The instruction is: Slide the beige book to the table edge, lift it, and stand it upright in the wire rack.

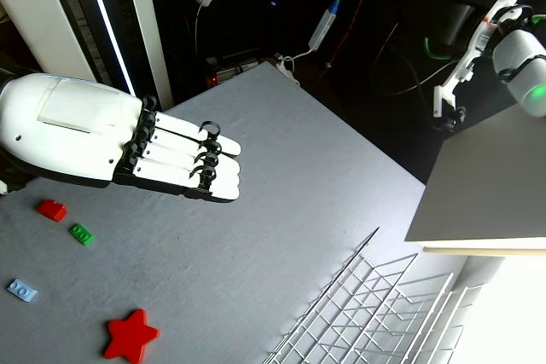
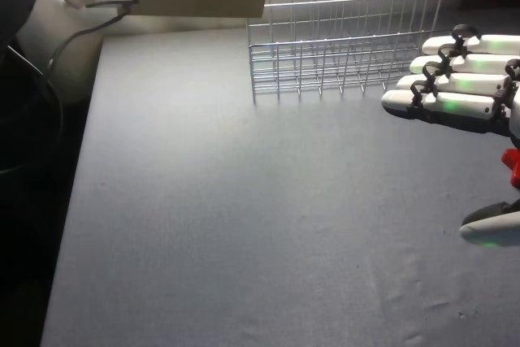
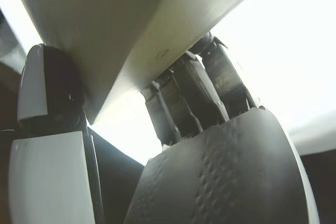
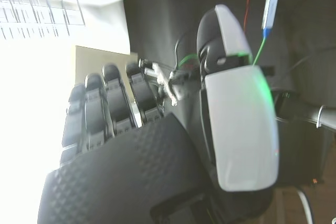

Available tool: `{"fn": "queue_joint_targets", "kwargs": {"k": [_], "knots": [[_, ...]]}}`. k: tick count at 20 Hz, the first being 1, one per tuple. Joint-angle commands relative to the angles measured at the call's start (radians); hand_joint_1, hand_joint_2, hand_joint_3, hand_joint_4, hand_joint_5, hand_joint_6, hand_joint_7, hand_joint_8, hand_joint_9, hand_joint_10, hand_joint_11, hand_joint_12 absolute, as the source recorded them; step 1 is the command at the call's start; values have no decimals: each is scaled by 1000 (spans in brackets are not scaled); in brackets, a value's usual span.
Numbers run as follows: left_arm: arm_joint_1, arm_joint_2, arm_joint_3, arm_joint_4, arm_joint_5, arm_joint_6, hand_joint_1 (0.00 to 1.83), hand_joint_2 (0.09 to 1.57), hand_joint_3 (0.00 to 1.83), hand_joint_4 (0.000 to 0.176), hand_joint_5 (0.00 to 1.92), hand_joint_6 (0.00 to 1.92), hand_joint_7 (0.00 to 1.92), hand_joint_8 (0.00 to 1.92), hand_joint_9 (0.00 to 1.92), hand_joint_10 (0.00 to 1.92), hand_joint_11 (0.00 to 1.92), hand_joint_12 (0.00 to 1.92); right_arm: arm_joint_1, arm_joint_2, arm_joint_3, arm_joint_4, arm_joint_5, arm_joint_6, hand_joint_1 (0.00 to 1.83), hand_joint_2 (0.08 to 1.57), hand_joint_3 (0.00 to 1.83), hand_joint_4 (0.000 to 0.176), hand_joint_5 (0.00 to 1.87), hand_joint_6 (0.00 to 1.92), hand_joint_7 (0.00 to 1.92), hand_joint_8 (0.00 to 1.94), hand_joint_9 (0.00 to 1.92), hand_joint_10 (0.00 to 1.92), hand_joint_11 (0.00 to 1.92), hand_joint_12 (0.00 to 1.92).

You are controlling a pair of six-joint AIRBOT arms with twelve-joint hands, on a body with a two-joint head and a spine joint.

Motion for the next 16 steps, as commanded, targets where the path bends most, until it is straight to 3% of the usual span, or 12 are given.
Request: {"fn": "queue_joint_targets", "kwargs": {"k": [1, 10, 16], "knots": [[-2, 11, -1, 0, -124, -19, 1253, 1144, 0, 0, 893, 919, 979, 1244, 948, 1222, 702, 1619, 11, 4, -2, 24, 91, -3, 182, 1078, 0, 0, 50, 11, 90, 7, 71, 9, 13, 15], [40, -7, -38, 1, -167, -44, 1252, 1141, 1, 0, 887, 940, 989, 1212, 948, 1213, 667, 1620, 10, -2, -6, 24, 78, -15, 210, 1076, 0, 0, 45, 11, 85, 5, 40, 4, 0, 0], [54, -57, 12, 34, -185, -87, 1257, 1132, 0, 0, 915, 899, 1000, 1200, 960, 1202, 679, 1618, 10, -3, -6, 24, 77, -15, 181, 1084, 1, 0, 25, 5, 70, 4, 37, 5, 0, 0]]}}
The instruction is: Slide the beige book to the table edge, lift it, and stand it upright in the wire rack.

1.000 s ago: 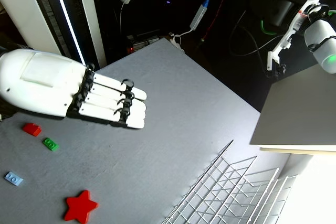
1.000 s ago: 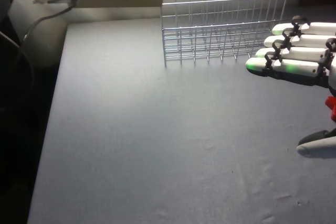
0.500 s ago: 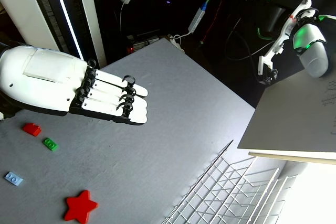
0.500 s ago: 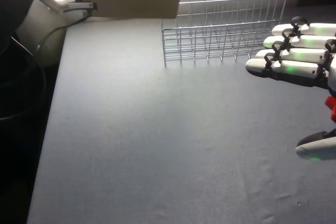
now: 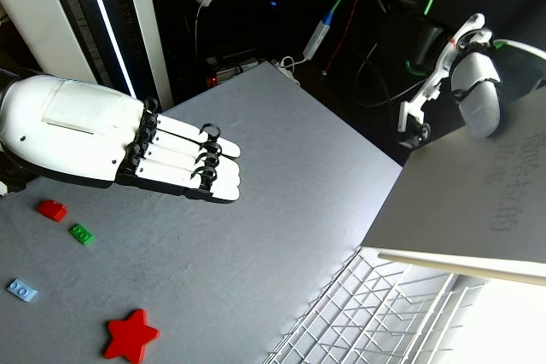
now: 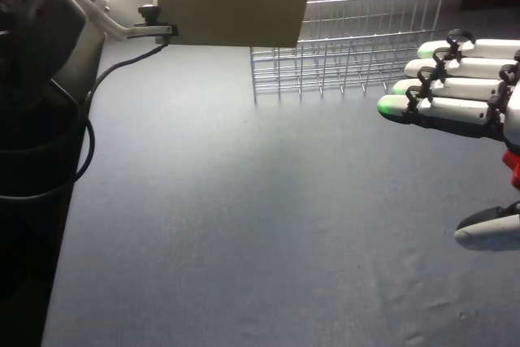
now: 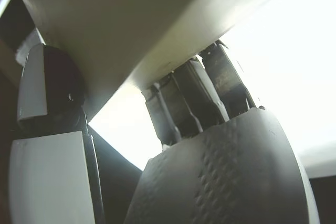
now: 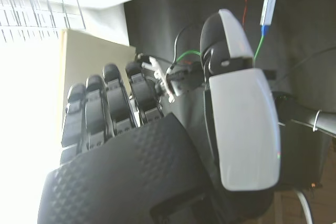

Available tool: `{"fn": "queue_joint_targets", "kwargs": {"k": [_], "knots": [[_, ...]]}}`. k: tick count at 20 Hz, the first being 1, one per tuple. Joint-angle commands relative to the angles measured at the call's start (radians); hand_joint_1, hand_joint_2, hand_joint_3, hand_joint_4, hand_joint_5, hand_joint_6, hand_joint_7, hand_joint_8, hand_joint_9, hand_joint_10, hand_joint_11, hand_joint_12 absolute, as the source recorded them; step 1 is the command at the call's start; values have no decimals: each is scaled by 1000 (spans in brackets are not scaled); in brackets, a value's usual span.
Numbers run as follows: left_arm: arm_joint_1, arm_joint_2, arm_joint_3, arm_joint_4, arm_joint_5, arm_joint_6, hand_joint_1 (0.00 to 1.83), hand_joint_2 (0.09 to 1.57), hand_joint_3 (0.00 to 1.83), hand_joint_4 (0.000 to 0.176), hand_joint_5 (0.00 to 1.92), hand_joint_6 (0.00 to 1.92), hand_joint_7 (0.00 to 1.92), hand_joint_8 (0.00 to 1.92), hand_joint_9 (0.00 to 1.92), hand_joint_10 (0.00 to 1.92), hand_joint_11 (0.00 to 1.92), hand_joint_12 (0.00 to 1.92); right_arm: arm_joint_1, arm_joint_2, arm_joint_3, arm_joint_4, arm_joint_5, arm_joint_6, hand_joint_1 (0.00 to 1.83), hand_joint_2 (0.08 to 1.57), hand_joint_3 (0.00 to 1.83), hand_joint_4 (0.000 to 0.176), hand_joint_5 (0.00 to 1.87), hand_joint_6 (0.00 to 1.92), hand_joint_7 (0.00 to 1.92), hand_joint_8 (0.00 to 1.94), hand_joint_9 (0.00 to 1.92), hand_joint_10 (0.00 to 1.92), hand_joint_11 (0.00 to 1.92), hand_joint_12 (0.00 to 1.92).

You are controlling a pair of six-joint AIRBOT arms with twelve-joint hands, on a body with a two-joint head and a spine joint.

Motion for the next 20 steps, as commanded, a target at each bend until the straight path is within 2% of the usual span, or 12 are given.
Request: {"fn": "queue_joint_targets", "kwargs": {"k": [1, 5, 8, 14, 20], "knots": [[-6, 2, 19, 12, -135, -37, 1262, 1126, 0, 0, 930, 873, 1011, 1185, 979, 1219, 706, 1624, 10, 5, -4, 24, 88, 0, 178, 1083, 1, 0, 29, 6, 80, 8, 47, 9, 0, 0], [-22, -11, 63, 35, -126, -49, 1254, 1140, 1, 0, 890, 936, 991, 1212, 962, 1229, 699, 1628, 11, 5, -4, 24, 88, -1, 192, 1088, 2, 0, 14, 0, 73, 3, 41, 4, 0, 0], [-65, -11, 100, 90, -96, -61, 1258, 1132, 0, 0, 919, 890, 1000, 1202, 971, 1220, 716, 1627, 11, 5, -4, 24, 88, -5, 191, 1090, 2, 0, 15, 1, 69, 0, 39, 2, 0, 0], [-82, -15, 113, 103, -78, -72, 1261, 1129, 0, 0, 915, 888, 1010, 1188, 968, 1226, 704, 1640, 11, 4, -4, 24, 88, -9, 194, 1089, 1, 0, 7, 2, 63, 2, 39, 1, 4, 2], [-77, -63, 142, 112, -74, -102, 1259, 1126, 1, 0, 921, 888, 1013, 1175, 968, 1192, 711, 1610, 11, 4, -4, 24, 88, -9, 173, 1090, 1, 0, 0, 0, 56, 1, 35, 2, 0, 0]]}}
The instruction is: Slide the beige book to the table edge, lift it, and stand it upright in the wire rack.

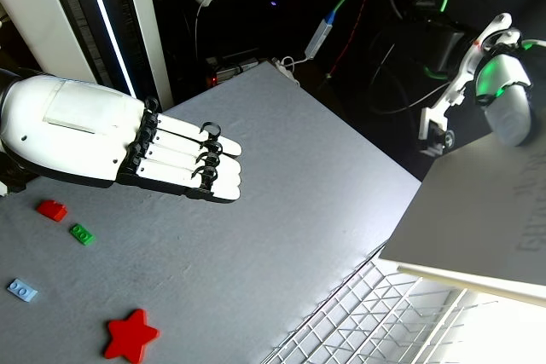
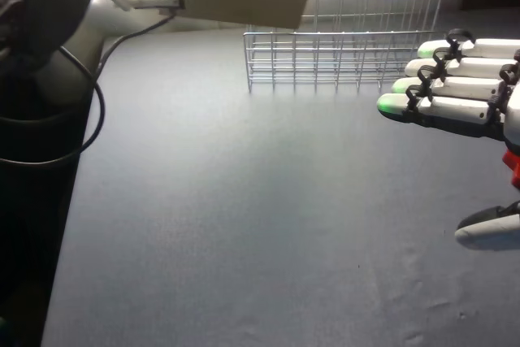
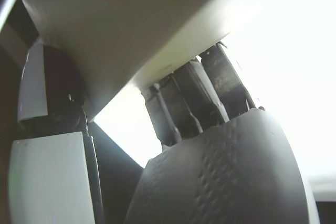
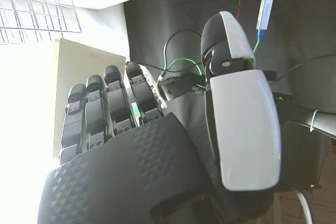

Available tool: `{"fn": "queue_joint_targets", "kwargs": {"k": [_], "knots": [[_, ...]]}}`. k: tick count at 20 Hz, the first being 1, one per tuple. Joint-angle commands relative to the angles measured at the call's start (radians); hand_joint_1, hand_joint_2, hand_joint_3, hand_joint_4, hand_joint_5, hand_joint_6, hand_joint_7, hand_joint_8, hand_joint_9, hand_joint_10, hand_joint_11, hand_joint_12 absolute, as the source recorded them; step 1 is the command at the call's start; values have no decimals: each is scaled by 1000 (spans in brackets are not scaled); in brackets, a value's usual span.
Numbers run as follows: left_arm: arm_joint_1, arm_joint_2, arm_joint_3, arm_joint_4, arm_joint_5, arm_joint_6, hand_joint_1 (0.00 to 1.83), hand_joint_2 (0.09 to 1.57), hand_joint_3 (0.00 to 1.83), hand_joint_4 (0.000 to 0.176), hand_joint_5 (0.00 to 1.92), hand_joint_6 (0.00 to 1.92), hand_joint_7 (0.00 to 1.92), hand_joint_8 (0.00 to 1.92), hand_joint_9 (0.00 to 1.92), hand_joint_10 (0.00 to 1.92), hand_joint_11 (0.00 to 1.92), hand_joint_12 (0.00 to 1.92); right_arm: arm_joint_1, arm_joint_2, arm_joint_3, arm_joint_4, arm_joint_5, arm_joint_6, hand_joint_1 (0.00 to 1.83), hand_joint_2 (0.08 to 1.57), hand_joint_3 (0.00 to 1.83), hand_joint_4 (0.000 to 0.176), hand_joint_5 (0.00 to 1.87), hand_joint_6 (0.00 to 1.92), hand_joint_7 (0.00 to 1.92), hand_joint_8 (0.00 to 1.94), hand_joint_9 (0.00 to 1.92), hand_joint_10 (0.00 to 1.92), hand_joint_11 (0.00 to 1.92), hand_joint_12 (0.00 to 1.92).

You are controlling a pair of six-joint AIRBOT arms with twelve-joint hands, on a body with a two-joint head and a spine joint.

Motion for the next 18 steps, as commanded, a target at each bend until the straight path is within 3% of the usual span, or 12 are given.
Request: {"fn": "queue_joint_targets", "kwargs": {"k": [1, 11, 18], "knots": [[-12, 3, 17, -16, -127, -26, 1256, 1132, 2, 0, 906, 912, 1003, 1193, 960, 1199, 698, 1615, 11, 4, -4, 24, 88, -3, 179, 1091, 2, 0, 0, 0, 44, 0, 24, 0, 0, 0], [-8, -99, 168, 99, -135, -171, 1251, 1140, 1, 0, 891, 937, 987, 1217, 934, 1216, 700, 1614, 12, 1, -4, 24, 88, -5, 182, 1085, 0, 0, 6, 2, 73, 7, 39, 7, 9, 4], [17, -129, 206, 102, -152, -205, 1259, 1128, 0, 0, 922, 891, 1010, 1183, 965, 1223, 710, 1640, 14, -2, -4, 24, 89, -6, 193, 1090, 2, 0, 10, 2, 61, 1, 27, 1, 0, 0]]}}
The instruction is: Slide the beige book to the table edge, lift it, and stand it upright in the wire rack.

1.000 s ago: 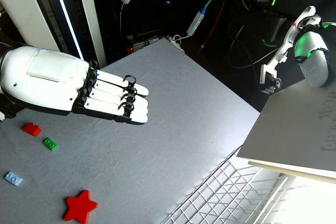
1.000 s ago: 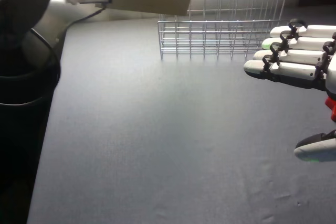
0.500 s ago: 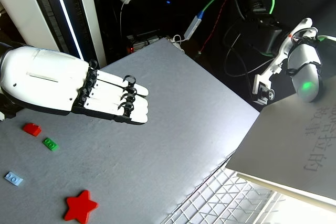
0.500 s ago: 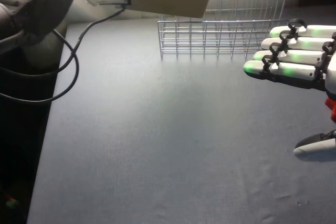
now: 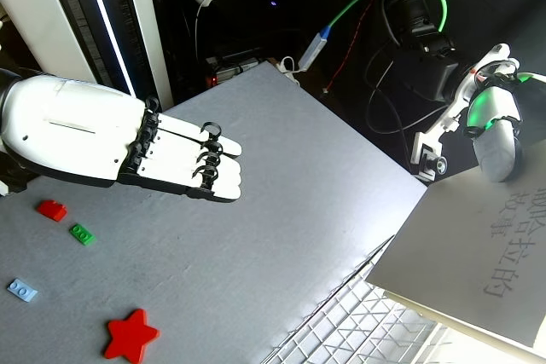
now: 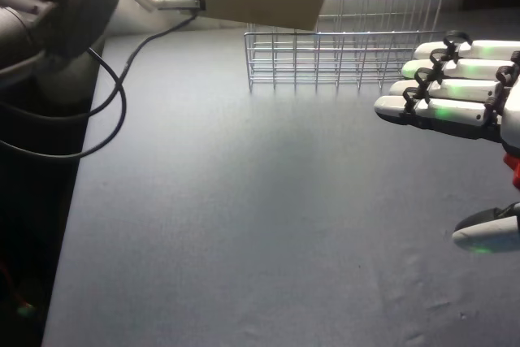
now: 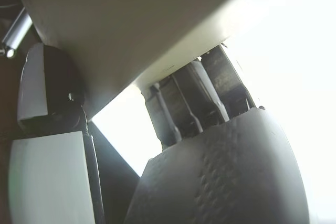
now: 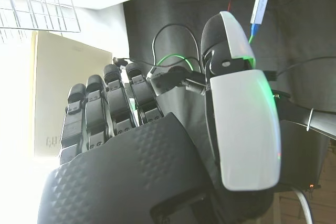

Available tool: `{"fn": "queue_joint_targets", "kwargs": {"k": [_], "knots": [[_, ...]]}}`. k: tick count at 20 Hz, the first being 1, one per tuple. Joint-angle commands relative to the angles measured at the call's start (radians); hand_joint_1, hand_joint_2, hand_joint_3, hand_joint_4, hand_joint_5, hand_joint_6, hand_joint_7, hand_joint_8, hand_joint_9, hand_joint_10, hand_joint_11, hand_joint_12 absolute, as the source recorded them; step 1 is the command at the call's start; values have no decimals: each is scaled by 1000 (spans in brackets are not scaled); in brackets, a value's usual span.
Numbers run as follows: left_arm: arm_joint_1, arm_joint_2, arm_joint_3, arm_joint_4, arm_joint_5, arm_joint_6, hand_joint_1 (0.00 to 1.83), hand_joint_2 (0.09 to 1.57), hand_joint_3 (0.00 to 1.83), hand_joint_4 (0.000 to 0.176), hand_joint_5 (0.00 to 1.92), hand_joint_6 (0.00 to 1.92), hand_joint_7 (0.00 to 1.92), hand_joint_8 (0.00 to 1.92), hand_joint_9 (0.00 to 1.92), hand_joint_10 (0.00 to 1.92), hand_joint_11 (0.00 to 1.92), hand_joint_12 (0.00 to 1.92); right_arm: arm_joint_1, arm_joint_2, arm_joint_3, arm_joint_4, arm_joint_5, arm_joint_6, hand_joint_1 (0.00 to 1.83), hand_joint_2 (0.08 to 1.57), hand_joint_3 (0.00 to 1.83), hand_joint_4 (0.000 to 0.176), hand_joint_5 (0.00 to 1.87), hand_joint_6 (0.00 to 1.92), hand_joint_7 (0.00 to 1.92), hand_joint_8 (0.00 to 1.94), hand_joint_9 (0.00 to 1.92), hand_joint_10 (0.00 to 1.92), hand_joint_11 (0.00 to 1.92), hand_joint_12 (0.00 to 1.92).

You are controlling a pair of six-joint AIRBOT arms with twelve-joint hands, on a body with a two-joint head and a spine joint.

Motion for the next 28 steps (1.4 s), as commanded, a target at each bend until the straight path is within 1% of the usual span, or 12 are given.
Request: {"fn": "queue_joint_targets", "kwargs": {"k": [1, 3, 4, 8, 10, 14, 16, 18, 20, 22, 25, 28], "knots": [[-1, -2, 10, -20, -131, -25, 1259, 1128, 0, 0, 918, 896, 1012, 1180, 966, 1221, 711, 1625, 14, 4, -4, 24, 89, -4, 192, 1089, 1, 0, 10, 2, 64, 2, 31, 2, 0, 0], [7, -18, 21, -20, -139, -39, 1263, 1121, 0, 0, 945, 850, 1017, 1177, 967, 1223, 739, 1602, 15, 3, -4, 24, 89, -4, 170, 1087, 0, 0, 18, 5, 71, 5, 36, 4, 0, 0], [11, -26, 27, -20, -146, -46, 1257, 1131, 3, 0, 911, 906, 1000, 1199, 952, 1221, 714, 1616, 15, 2, -4, 24, 89, -4, 189, 1089, 1, 0, 16, 4, 66, 2, 35, 3, 0, 0], [31, -49, 43, -20, -160, -67, 1255, 1136, 1, 0, 903, 919, 994, 1209, 949, 1230, 694, 1637, 15, 0, -4, 24, 89, -6, 203, 1089, 0, 0, 14, 2, 66, 1, 37, 3, 0, 0], [41, -64, 62, -20, -173, -85, 1248, 1147, 2, 0, 867, 976, 981, 1225, 929, 1235, 686, 1645, 15, -2, -4, 24, 89, -6, 219, 1088, 0, 0, 23, 8, 71, 8, 41, 7, 0, 0], [58, -97, 107, -20, -191, -116, 1256, 1140, 0, 0, 887, 936, 996, 1209, 957, 1232, 723, 1627, 16, -6, -4, 24, 89, -8, 195, 1092, 1, 0, 12, 2, 58, 1, 32, 2, 0, 0], [66, -110, 126, -21, -196, -131, 1252, 1145, 2, 0, 875, 959, 985, 1224, 945, 1240, 706, 1627, 16, -8, -4, 24, 89, -8, 202, 1087, 0, 0, 21, 4, 68, 4, 36, 3, 0, 0], [74, -119, 140, -21, -202, -142, 1261, 1126, 0, 0, 925, 883, 1015, 1176, 978, 1205, 723, 1613, 16, -11, -4, 24, 89, -8, 210, 1081, 0, 0, 25, 5, 78, 6, 44, 5, 0, 0], [82, -125, 156, -21, -210, -154, 1251, 1143, 2, 0, 883, 949, 985, 1223, 954, 1227, 702, 1630, 18, -14, -4, 24, 89, -9, 197, 1089, 0, 0, 18, 1, 70, 2, 44, 4, 0, 0], [87, -138, 181, -21, -218, -169, 1249, 1147, 1, 0, 867, 974, 984, 1221, 953, 1212, 697, 1613, 20, -17, -4, 24, 89, -9, 177, 1094, 3, 0, 2, 0, 47, 0, 31, 0, 0, 0], [93, -153, 215, -21, -226, -190, 1255, 1140, 0, 0, 885, 945, 999, 1199, 960, 1195, 707, 1605, 21, -25, -4, 24, 89, -12, 183, 1091, 1, 0, 18, 7, 62, 7, 40, 4, 0, 0], [91, -153, 225, -20, -233, -195, 1256, 1139, 0, 0, 921, 869, 970, 1267, 934, 1282, 698, 1651, 21, -32, -4, 24, 90, -14, 166, 1096, 2, 0, 0, 0, 47, 3, 30, 4, 0, 0]]}}
